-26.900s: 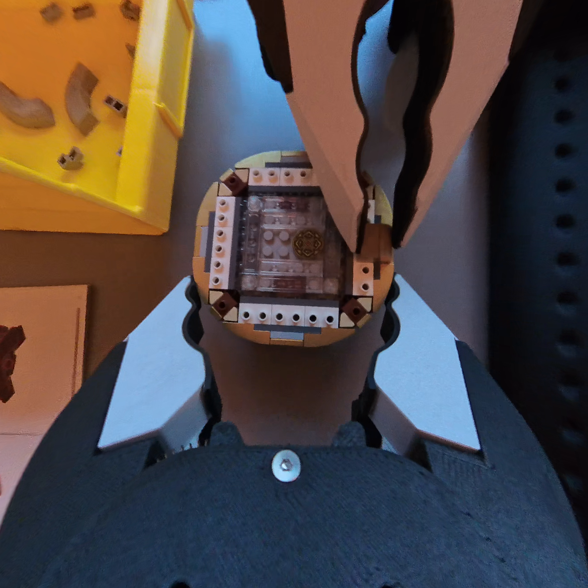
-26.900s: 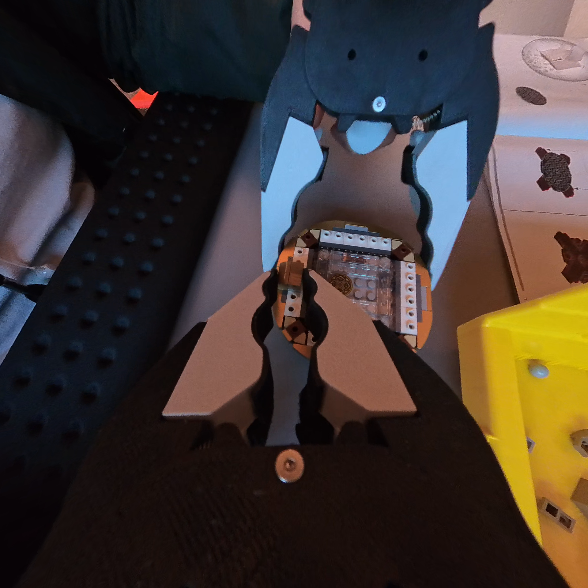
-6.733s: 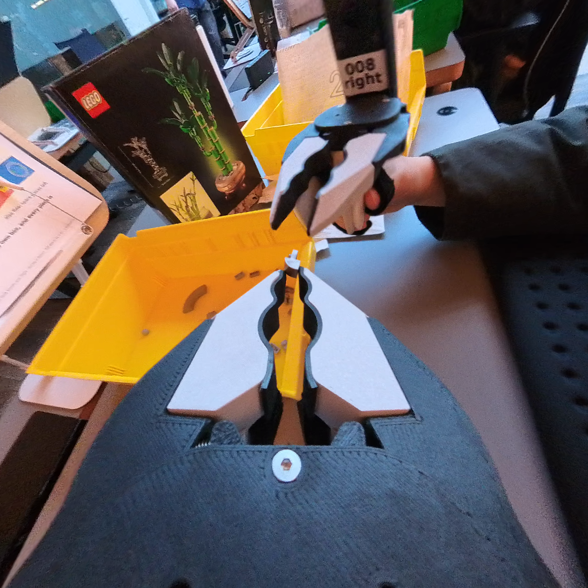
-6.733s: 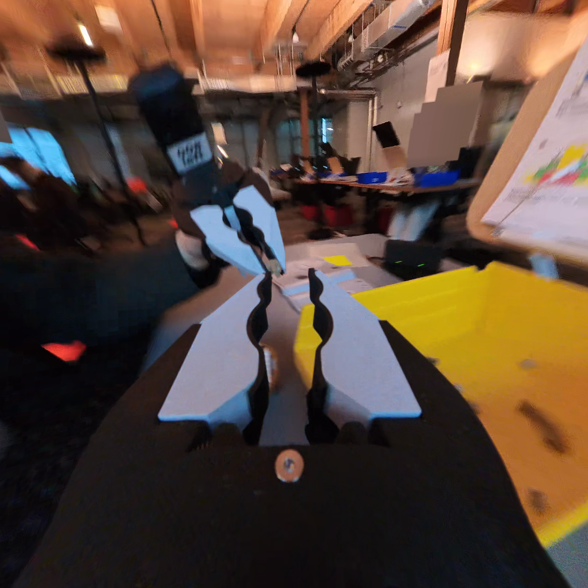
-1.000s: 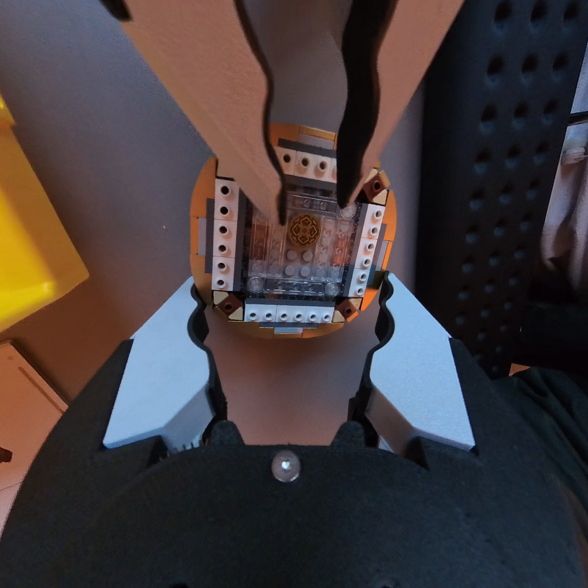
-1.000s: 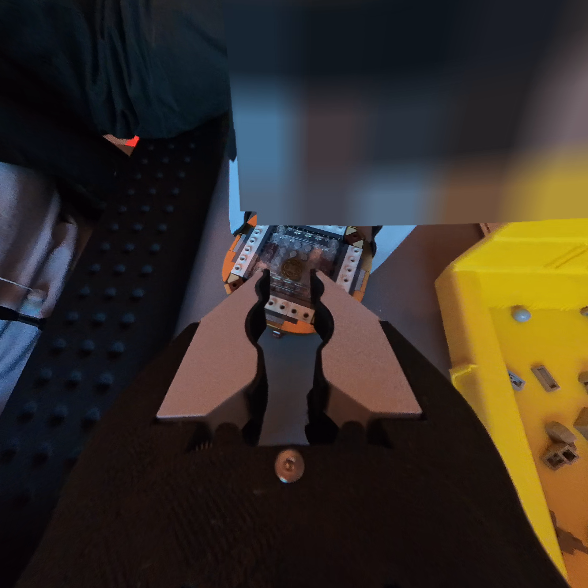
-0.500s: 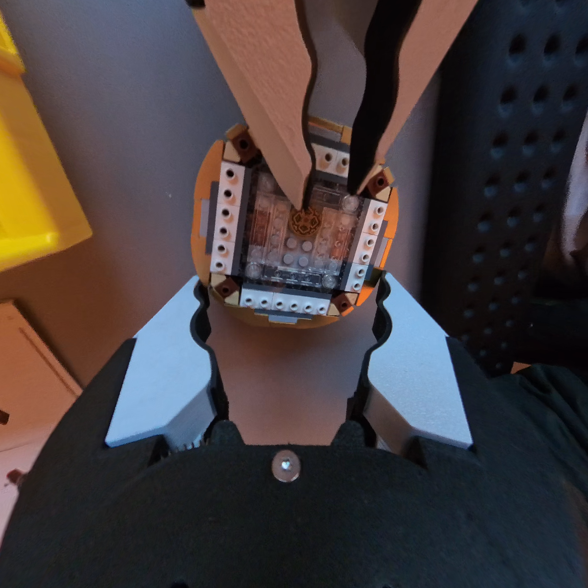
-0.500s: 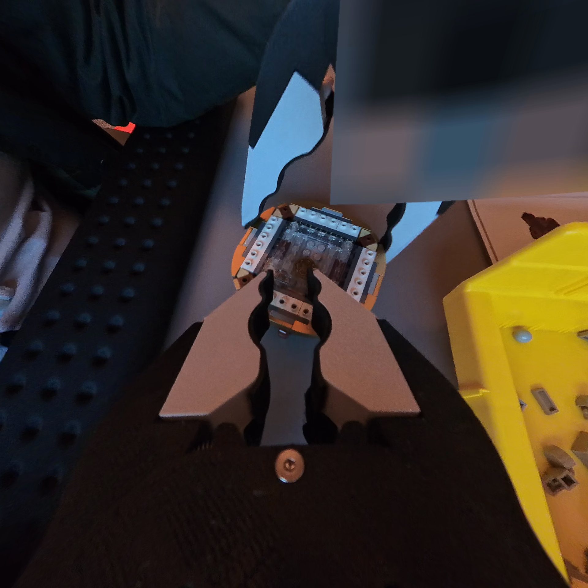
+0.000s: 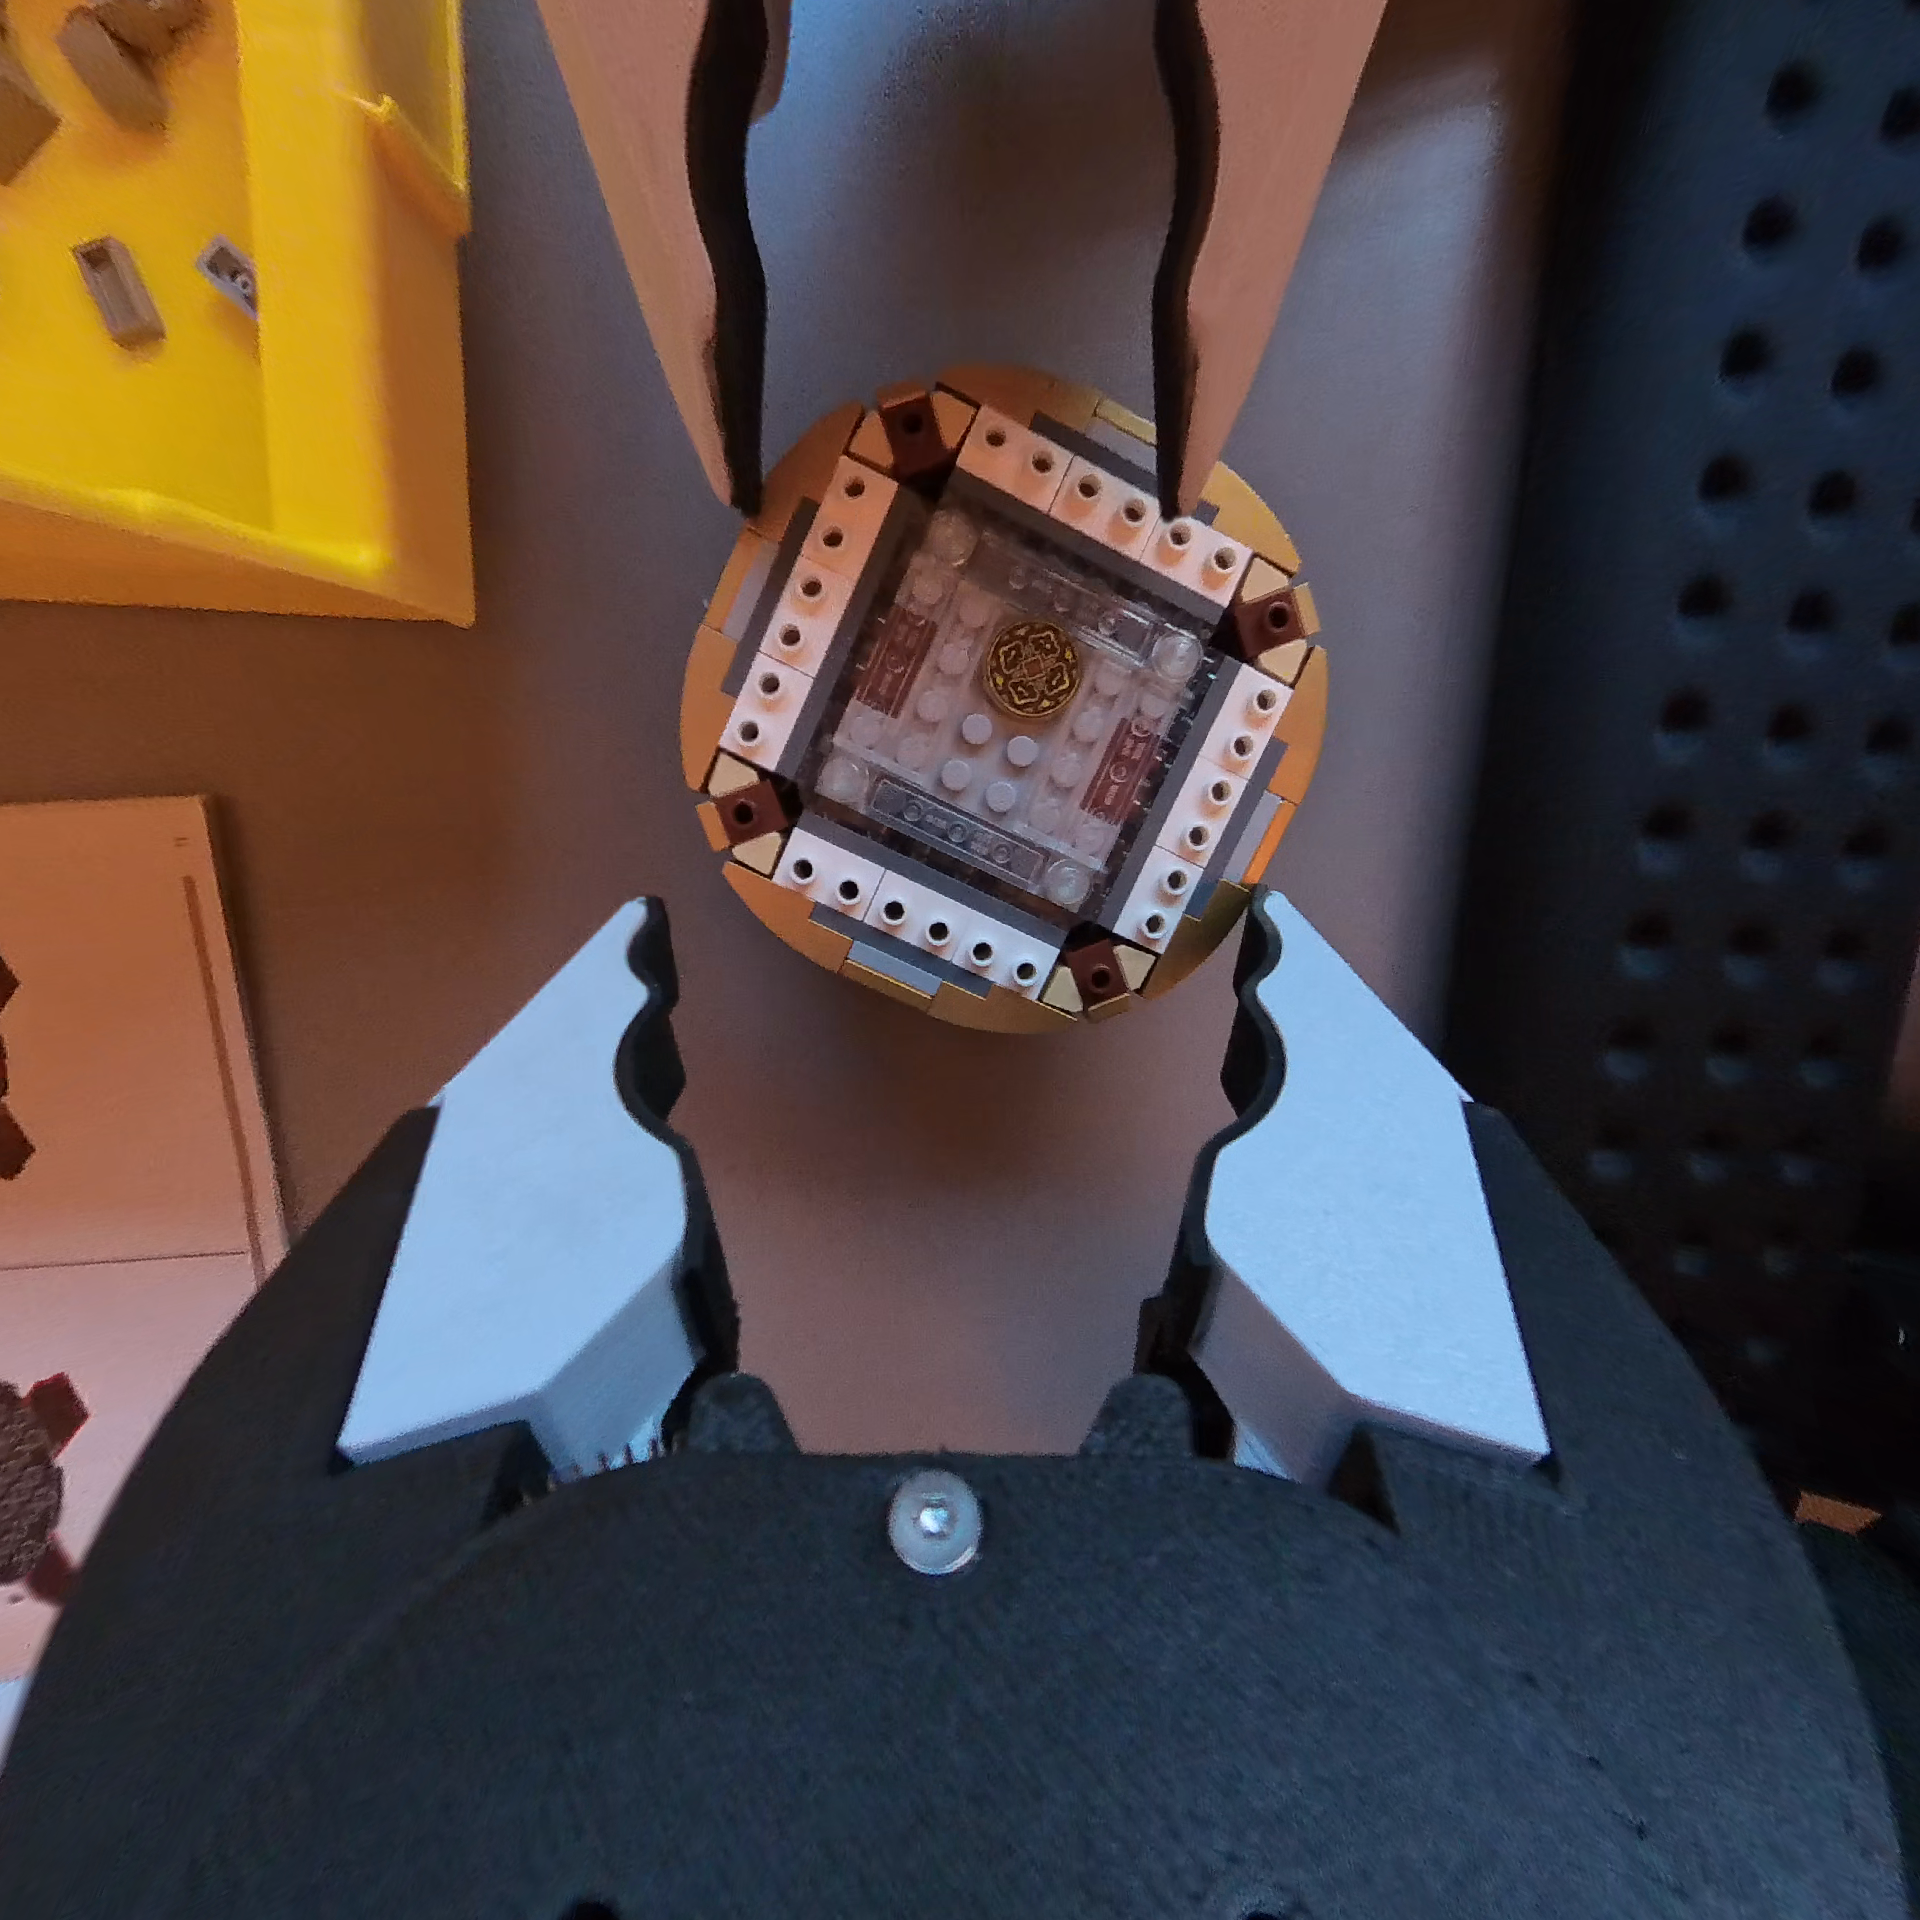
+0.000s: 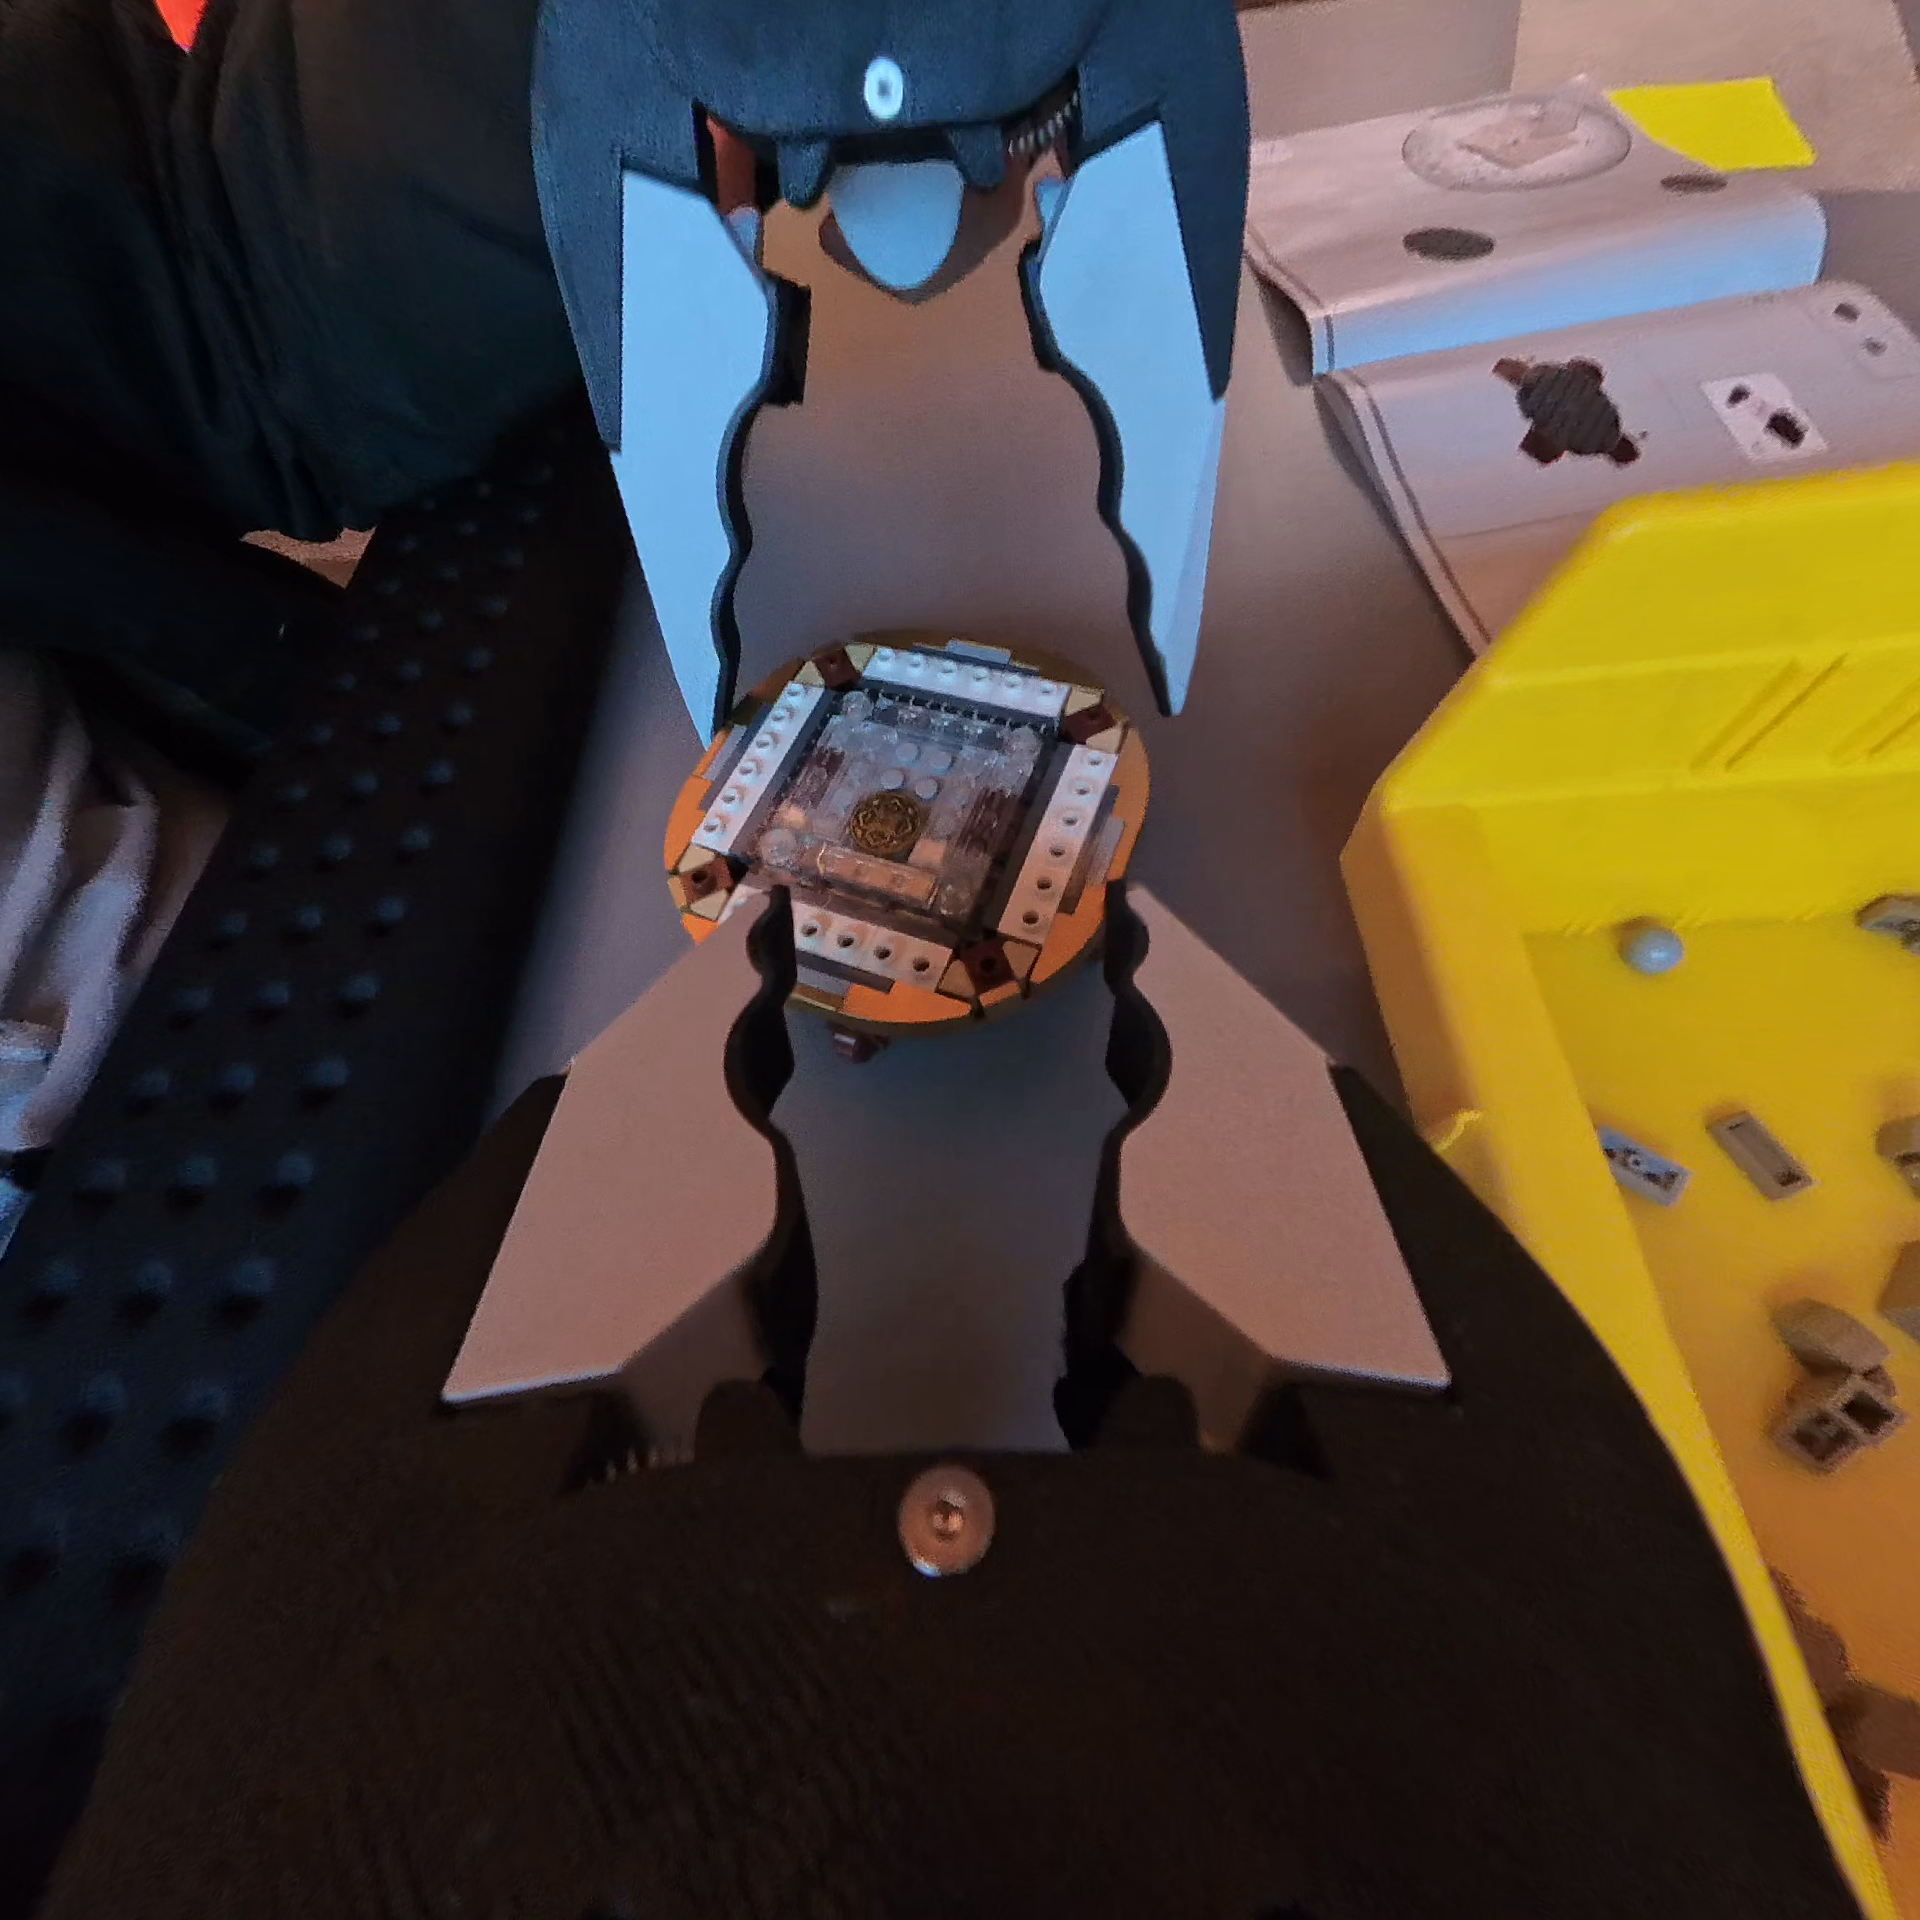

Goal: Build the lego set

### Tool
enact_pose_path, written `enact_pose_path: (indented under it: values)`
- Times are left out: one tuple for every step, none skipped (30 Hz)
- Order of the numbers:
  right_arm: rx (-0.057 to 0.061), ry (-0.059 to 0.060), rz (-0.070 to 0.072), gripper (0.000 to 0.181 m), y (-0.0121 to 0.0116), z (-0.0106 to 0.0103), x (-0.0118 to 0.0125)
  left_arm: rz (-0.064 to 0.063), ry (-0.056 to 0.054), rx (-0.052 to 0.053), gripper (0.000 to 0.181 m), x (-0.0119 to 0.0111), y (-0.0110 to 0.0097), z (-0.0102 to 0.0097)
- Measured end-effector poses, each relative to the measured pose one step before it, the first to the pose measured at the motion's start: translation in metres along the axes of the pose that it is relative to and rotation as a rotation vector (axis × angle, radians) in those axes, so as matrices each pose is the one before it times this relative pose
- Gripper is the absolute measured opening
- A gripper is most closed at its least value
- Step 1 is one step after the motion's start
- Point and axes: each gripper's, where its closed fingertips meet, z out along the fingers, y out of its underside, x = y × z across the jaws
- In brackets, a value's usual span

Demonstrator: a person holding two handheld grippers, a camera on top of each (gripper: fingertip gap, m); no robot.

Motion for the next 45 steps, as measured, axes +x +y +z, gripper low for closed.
enact_pose_path:
  values:
    - [0.0022, -0.0053, 0.0081, 0.059, 0.00076, -0.00006, 0.00034, -0.0090, 0.0095, 0.0063, 0.108, -0.00123, 0.00084, 0.00038]
    - [0.0073, -0.0089, 0.0098, 0.059, -0.00072, -0.00103, -0.00041, -0.0139, 0.0025, 0.0070, 0.109, -0.00226, 0.00191, -0.00045]
    - [-0.0087, -0.0057, 0.0138, 0.058, 0.00128, -0.00152, 0.00022, -0.0164, -0.0027, 0.0056, 0.109, -0.00315, 0.00316, -0.00149]
    - [-0.0045, -0.0031, 0.0097, 0.054, 0.00051, -0.00246, 0.00056, -0.0152, -0.0118, 0.0050, 0.108, -0.00449, 0.00399, -0.00273]
    - [-0.0102, -0.0011, 0.0064, 0.050, 0.00161, -0.00241, 0.00046, -0.0139, -0.0219, 0.0054, 0.106, -0.00629, 0.00457, -0.00386]
    - [-0.0144, -0.0104, 0.0080, 0.045, 0.00210, -0.00261, -0.00136, -0.0184, -0.0299, 0.0045, 0.104, -0.00787, 0.00498, -0.00456]
    - [-0.0183, -0.0292, 0.0104, 0.038, 0.00204, -0.00305, -0.00449, -0.0257, -0.0350, 0.0127, 0.098, -0.00899, 0.00407, -0.00499]
    - [-0.0145, -0.0464, 0.0088, 0.028, 0.00148, -0.00215, -0.00749, -0.0269, -0.0418, 0.0249, 0.089, -0.00988, 0.00183, -0.00490]
    - [-0.0069, -0.0432, 0.0061, 0.024, 0.00033, -0.00012, -0.00760, -0.0172, -0.0001, 0.0352, 0.088, -0.00292, -0.00074, -0.00463]
    - [0.0052, -0.0085, -0.0148, 0.021, -0.00231, 0.00053, -0.00284, -0.0115, 0.0355, 0.0468, 0.089, 0.00367, -0.00387, -0.00468]
    - [0.0161, 0.0186, -0.0296, 0.021, -0.00423, 0.00064, 0.00100, -0.0030, 0.0330, 0.0595, 0.092, 0.00421, -0.00729, -0.00423]
    - [0.0148, 0.0256, -0.0331, 0.021, -0.00425, 0.00055, 0.00192, 0.0086, 0.0300, 0.0672, 0.097, 0.00481, -0.00960, -0.00308]
    - [0.0140, 0.0340, -0.0299, 0.021, -0.00431, 0.00062, 0.00302, 0.0171, 0.0256, 0.0647, 0.103, 0.00508, -0.01007, -0.00149]
    - [0.0193, 0.0393, -0.0266, 0.021, -0.00553, 0.00127, 0.00361, 0.0217, 0.0226, 0.0534, 0.108, 0.00539, -0.00859, 0.00040]
    - [0.0180, 0.0277, -0.0204, 0.021, -0.00592, 0.00291, 0.00182, 0.0253, 0.0300, 0.0380, 0.111, 0.00711, -0.00677, 0.00277]
    - [0.0051, 0.0208, -0.0146, 0.020, -0.00442, 0.00469, 0.00084, 0.0231, 0.0140, 0.0125, 0.113, 0.00476, -0.00307, 0.00467]
    - [-0.0148, 0.0273, -0.0097, 0.021, -0.00154, 0.00573, 0.00223, 0.0213, -0.0016, -0.0153, 0.117, 0.00211, 0.00127, 0.00580]
    - [-0.0314, 0.0249, -0.0077, 0.021, 0.00099, 0.00581, 0.00278, 0.0198, -0.0087, -0.0321, 0.120, 0.00083, 0.00378, 0.00609]
    - [-0.0311, 0.0009, -0.0077, 0.021, 0.00146, 0.00543, 0.00001, 0.0165, -0.0104, -0.0295, 0.122, 0.00056, 0.00373, 0.00575]
    - [-0.0207, 0.0008, 0.0011, 0.022, 0.00028, 0.00476, 0.00113, 0.0160, 0.0088, -0.0179, 0.122, 0.00330, 0.00231, 0.00504]
    - [-0.0162, -0.0189, 0.0106, 0.022, 0.00003, 0.00386, -0.00117, 0.0096, 0.0118, -0.0050, 0.120, 0.00317, 0.00055, 0.00471]
    - [-0.0286, -0.0221, 0.0270, 0.023, 0.00172, 0.00350, -0.00074, 0.0029, 0.0113, -0.0072, 0.119, 0.00229, 0.00121, 0.00468]
    - [-0.0293, -0.0109, 0.0259, 0.025, 0.00226, 0.00286, 0.00121, 0.0027, 0.0041, -0.0286, 0.119, 0.00071, 0.00481, 0.00457]
    - [-0.0169, -0.0080, 0.0188, 0.027, 0.00124, 0.00225, 0.00104, 0.0079, -0.0139, -0.0365, 0.119, -0.00215, 0.00638, 0.00444]
    - [-0.0006, -0.0084, 0.0108, 0.026, -0.00126, 0.00108, 0.00056, 0.0103, -0.0114, -0.0285, 0.117, -0.00181, 0.00566, 0.00450]
    - [-0.0134, -0.0094, 0.0091, 0.025, 0.00037, 0.00091, -0.00008, 0.0062, 0.0095, -0.0142, 0.115, 0.00131, 0.00321, 0.00479]
    - [-0.0209, -0.0173, 0.0037, 0.020, 0.00134, 0.00046, -0.00219, -0.0037, 0.0237, -0.0035, 0.116, 0.00306, 0.00109, 0.00493]
    - [-0.0182, -0.0043, -0.0112, 0.015, 0.00054, -0.00099, -0.00121, -0.0083, 0.0187, -0.0029, 0.117, 0.00154, 0.00076, 0.00446]
    - [-0.0185, 0.0040, -0.0173, 0.014, 0.00089, -0.00097, -0.00125, -0.0021, 0.0088, -0.0115, 0.118, 0.00025, 0.00220, 0.00393]
    - [-0.0184, 0.0114, -0.0123, 0.014, 0.00056, -0.00093, -0.00023, 0.0138, -0.0084, -0.0028, 0.118, -0.00107, 0.00052, 0.00195]
    - [-0.0201, 0.0054, -0.0060, 0.015, 0.00056, -0.00056, -0.00072, 0.0109, -0.0072, -0.0045, 0.118, -0.00054, 0.00030, 0.00064]
    - [-0.0247, -0.0058, 0.0005, 0.019, 0.00077, -0.00020, -0.00208, 0.0035, -0.0026, -0.0036, 0.118, -0.00021, 0.00015, 0.00017]
    - [-0.0283, -0.0038, -0.0027, 0.023, 0.00079, 0.00005, -0.00164, 0.0010, 0.0003, 0.0007, 0.118, 0.00002, -0.00003, 0.00000]
    - [-0.0311, 0.0010, -0.0107, 0.025, 0.00051, -0.00007, -0.00062, 0.0015, 0.0009, 0.0045, 0.118, -0.00007, -0.00018, 0.00009]
    - [-0.0313, 0.0067, -0.0110, 0.024, 0.00019, -0.00002, 0.00053, 0.0015, 0.0009, 0.0054, 0.118, 0.00002, -0.00017, 0.00004]
    - [-0.0347, 0.0082, -0.0050, 0.023, 0.00056, -0.00004, 0.00068, 0.0010, 0.0006, 0.0036, 0.118, -0.00004, -0.00017, 0.00011]
    - [-0.0311, 0.0070, -0.0033, 0.023, -0.00002, 0.00007, 0.00039, 0.0006, 0.0003, 0.0023, 0.118, 0.00005, -0.00008, -0.00004]
    - [-0.0303, 0.0058, -0.0052, 0.022, 0.00014, -0.00011, 0.00008, 0.0006, 0.0000, 0.0014, 0.118, 0.00005, -0.00006, -0.00001]
    - [-0.0269, 0.0054, -0.0090, 0.022, 0.00003, -0.00003, 0.00015, 0.0001, 0.0001, 0.0005, 0.118, 0.00000, -0.00001, 0.00011]
    - [-0.0238, 0.0030, -0.0075, 0.022, 0.00010, -0.00004, 0.00027, 0.0005, -0.0001, 0.0003, 0.118, -0.00001, 0.00002, -0.00003]
    - [-0.0210, 0.0001, -0.0045, 0.022, 0.00010, -0.00006, 0.00017, 0.0003, 0.0001, 0.0005, 0.118, -0.00001, -0.00008, 0.00004]
    - [-0.0160, 0.0000, -0.0067, 0.021, 0.00002, -0.00012, 0.00006, 0.0004, 0.0001, 0.0013, 0.118, 0.00008, -0.00005, -0.00002]
    - [-0.0111, 0.0031, -0.0132, 0.021, -0.00017, -0.00005, 0.00002, 0.0006, 0.0000, 0.0012, 0.118, 0.00001, -0.00004, 0.00011]
    - [-0.0042, 0.0048, -0.0112, 0.021, -0.00011, -0.00013, 0.00013, 0.0003, -0.0002, 0.0005, 0.118, 0.00000, 0.00000, -0.00002]
    - [0.0008, 0.0042, -0.0069, 0.021, -0.00010, -0.00017, 0.00016, -0.0001, 0.0000, -0.0004, 0.118, 0.00005, -0.00005, 0.00006]
